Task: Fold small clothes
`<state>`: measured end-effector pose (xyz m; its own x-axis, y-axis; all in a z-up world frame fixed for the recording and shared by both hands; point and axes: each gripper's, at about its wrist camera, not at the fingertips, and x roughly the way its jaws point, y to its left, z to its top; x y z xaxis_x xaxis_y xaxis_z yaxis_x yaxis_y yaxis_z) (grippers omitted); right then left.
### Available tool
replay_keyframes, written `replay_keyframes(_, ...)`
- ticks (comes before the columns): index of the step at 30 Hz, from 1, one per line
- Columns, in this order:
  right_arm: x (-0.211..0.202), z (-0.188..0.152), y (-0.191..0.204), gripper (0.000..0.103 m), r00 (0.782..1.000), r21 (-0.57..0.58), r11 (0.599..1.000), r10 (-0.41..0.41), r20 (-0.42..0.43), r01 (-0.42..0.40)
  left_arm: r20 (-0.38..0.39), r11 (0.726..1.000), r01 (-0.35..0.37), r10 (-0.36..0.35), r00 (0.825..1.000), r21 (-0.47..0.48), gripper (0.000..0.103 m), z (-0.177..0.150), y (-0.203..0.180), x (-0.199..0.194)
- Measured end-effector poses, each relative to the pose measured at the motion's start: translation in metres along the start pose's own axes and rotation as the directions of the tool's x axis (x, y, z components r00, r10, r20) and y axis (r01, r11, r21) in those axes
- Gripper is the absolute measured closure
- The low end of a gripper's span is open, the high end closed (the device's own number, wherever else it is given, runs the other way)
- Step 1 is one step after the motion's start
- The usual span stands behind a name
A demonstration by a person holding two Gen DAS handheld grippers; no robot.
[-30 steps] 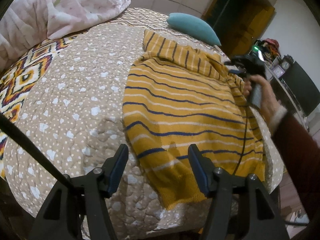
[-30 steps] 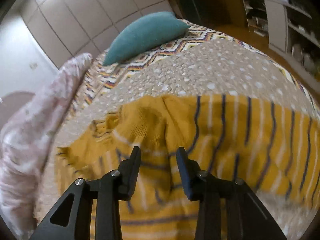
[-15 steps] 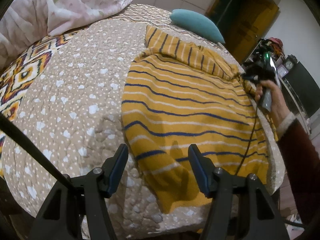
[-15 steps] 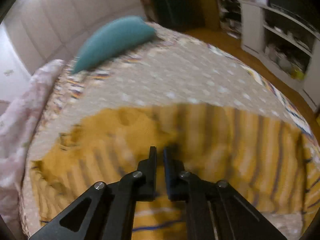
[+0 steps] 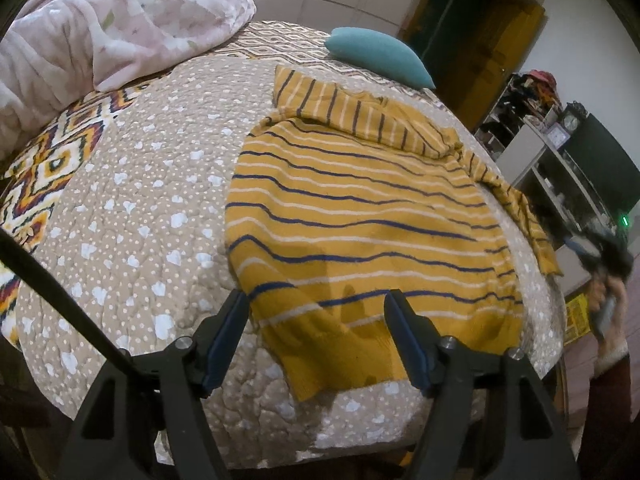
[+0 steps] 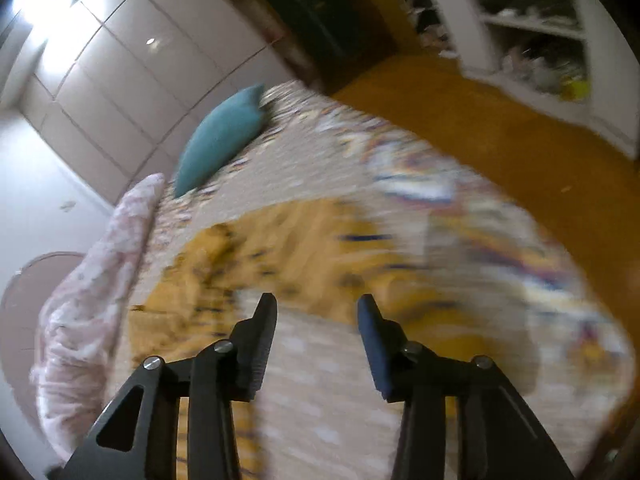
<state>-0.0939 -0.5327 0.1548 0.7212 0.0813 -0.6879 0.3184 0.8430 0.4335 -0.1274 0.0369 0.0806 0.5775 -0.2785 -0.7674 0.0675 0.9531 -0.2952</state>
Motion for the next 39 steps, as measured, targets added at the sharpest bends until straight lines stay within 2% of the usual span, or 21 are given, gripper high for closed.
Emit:
replay_keyframes(3, -0.037, -0.012, -0.044, 0.056, 0.994, 0.001, 0.995, -0.104, 0.029, 0.104, 0.013, 1.000, -0.008, 0.008, 1.000, 0.007, 0.030, 0.001, -0.005, -0.005)
replay_keyframes(8, -0.061, -0.035, -0.087, 0.053, 0.992, 0.009, 0.992, -0.123, 0.020, 0.123, 0.006, 1.000, -0.027, 0.026, 1.000, 0.013, 0.028, 0.008, -0.015, -0.002)
replay_keyframes(10, -0.055, -0.045, -0.092, 0.051, 0.994, -0.013, 0.994, -0.109, -0.004, 0.109, -0.003, 1.000, -0.011, 0.011, 1.000, 0.013, 0.028, 0.010, -0.021, 0.000)
replay_keyframes(14, -0.032, -0.059, -0.083, 0.050, 0.998, -0.026, 0.998, -0.051, -0.046, 0.050, -0.008, 0.997, -0.011, 0.012, 1.000, 0.077, 0.028, 0.009, -0.042, 0.003)
replay_keyframes(17, -0.014, -0.064, -0.057, 0.047, 0.996, -0.107, 0.991, -0.087, -0.021, 0.084, -0.006, 0.992, -0.024, 0.025, 1.000, 0.127, 0.028, 0.006, -0.053, 0.002)
replay_keyframes(19, -0.006, -0.073, -0.030, 0.043, 0.986, -0.242, 0.956, -0.162, 0.026, 0.163, 0.000, 0.988, -0.035, 0.035, 0.999, 0.149, 0.028, 0.005, -0.056, 0.001)
replay_keyframes(21, 0.001, -0.087, -0.003, 0.039, 0.970, -0.407, 0.880, -0.227, 0.090, 0.244, 0.000, 0.987, -0.038, 0.038, 0.999, 0.158, 0.028, 0.004, -0.057, 0.002)
replay_keyframes(22, 0.008, -0.096, 0.009, 0.038, 0.958, -0.487, 0.825, -0.261, 0.121, 0.286, -0.004, 0.987, -0.036, 0.037, 0.999, 0.156, 0.028, 0.005, -0.056, 0.003)
replay_keyframes(23, 0.016, -0.103, 0.016, 0.039, 0.942, -0.550, 0.767, -0.301, 0.145, 0.330, -0.009, 0.988, -0.032, 0.034, 0.999, 0.151, 0.028, 0.005, -0.055, 0.004)
replay_keyframes(24, 0.023, -0.106, 0.018, 0.039, 0.930, -0.579, 0.732, -0.332, 0.157, 0.359, -0.012, 0.989, -0.030, 0.032, 0.999, 0.147, 0.028, 0.005, -0.054, 0.005)
replay_keyframes(25, 0.032, -0.108, 0.017, 0.041, 0.916, -0.605, 0.696, -0.366, 0.164, 0.386, -0.013, 0.989, -0.029, 0.031, 0.999, 0.144, 0.028, 0.005, -0.053, 0.005)
replay_keyframes(26, 0.035, -0.107, 0.015, 0.052, 0.919, -0.611, 0.694, -0.361, 0.161, 0.380, -0.013, 0.989, -0.030, 0.032, 0.999, 0.143, 0.028, 0.005, -0.052, 0.005)
replay_keyframes(27, 0.035, -0.103, 0.013, 0.078, 0.928, -0.606, 0.710, -0.343, 0.147, 0.359, -0.012, 0.989, -0.033, 0.035, 0.999, 0.142, 0.028, 0.005, -0.051, 0.005)
replay_keyframes(28, 0.034, -0.095, 0.009, 0.094, 0.931, -0.586, 0.732, -0.345, 0.123, 0.349, -0.010, 0.990, -0.035, 0.037, 0.999, 0.140, 0.028, 0.005, -0.050, 0.005)
replay_keyframes(30, 0.026, -0.077, 0.002, 0.095, 0.939, -0.536, 0.776, -0.325, 0.111, 0.332, -0.007, 0.991, -0.035, 0.036, 0.999, 0.126, 0.028, 0.007, -0.046, 0.004)
replay_keyframes(32, 0.003, -0.049, -0.010, 0.095, 0.954, -0.425, 0.855, -0.271, 0.126, 0.299, -0.004, 0.995, -0.026, 0.026, 1.000, 0.101, 0.028, 0.008, -0.041, 0.003)
replay_keyframes(34, -0.026, -0.015, -0.032, 0.095, 0.962, -0.253, 0.934, -0.211, 0.175, 0.251, -0.006, 0.996, -0.016, 0.016, 1.000, 0.082, 0.028, 0.009, -0.038, 0.003)
replay_keyframes(35, -0.036, -0.001, -0.045, 0.095, 0.963, -0.178, 0.958, -0.190, 0.191, 0.224, -0.006, 0.997, -0.010, 0.010, 1.000, 0.075, 0.028, 0.009, -0.036, 0.003)
replay_keyframes(37, -0.055, 0.027, -0.073, 0.095, 0.959, -0.003, 0.985, -0.170, 0.227, 0.175, -0.004, 0.997, -0.008, 0.008, 1.000, 0.072, 0.028, 0.009, -0.033, 0.003)
replay_keyframes(39, -0.061, 0.041, -0.088, 0.095, 0.956, 0.078, 0.983, -0.182, 0.228, 0.169, 0.000, 0.997, -0.009, 0.009, 1.000, 0.071, 0.028, 0.009, -0.031, 0.002)
